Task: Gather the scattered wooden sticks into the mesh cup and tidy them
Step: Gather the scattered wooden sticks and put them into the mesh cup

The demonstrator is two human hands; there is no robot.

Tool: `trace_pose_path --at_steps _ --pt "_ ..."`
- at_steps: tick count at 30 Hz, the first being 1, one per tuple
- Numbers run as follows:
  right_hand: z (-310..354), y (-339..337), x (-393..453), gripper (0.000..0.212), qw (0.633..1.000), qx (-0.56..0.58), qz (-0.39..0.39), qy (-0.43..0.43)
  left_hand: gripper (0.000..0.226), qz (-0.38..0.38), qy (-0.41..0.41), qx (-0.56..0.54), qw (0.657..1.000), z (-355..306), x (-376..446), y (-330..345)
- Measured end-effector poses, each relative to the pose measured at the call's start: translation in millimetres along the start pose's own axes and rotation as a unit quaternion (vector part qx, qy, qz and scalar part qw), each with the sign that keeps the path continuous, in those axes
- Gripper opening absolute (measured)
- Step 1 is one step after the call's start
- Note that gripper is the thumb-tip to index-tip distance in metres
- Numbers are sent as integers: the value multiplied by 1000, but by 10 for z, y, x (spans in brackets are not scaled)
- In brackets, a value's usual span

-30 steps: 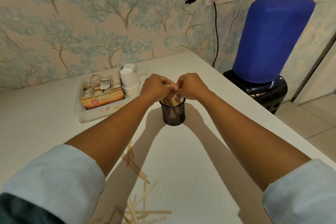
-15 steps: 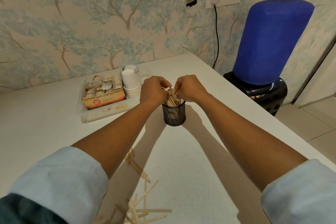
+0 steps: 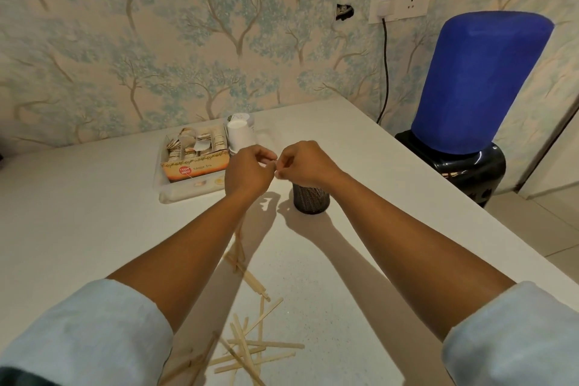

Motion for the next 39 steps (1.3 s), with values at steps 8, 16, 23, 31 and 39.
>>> trace_pose_path --at_steps 8,16,23,31,39 --pt "252 906 -126 45 978 -130 163 -26 56 50 -221 120 966 864 -431 -163" --pt "218 1495 -279 63 971 -60 231 23 19 154 -295 115 936 1137 -800 -201" --pt "293 1702 -359 45 967 -52 247 -29 18 129 -284 -10 950 1125 -905 -229" --pt "283 1566 -327 57 976 -11 210 -49 39 101 -174 132 971 1272 -880 -512" --pt "415 1613 -364 77 937 -229 256 -64 53 304 -15 298 905 1346 -905 -355"
Point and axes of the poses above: each hand's wrist, its own x-axis towards the middle knuckle, its own y-axis out of the palm, z = x × y, the point moved 6 cm from there along x, towards the middle knuckle, and after that the axes turned 6 degrees about z, right-handed, at the moved point
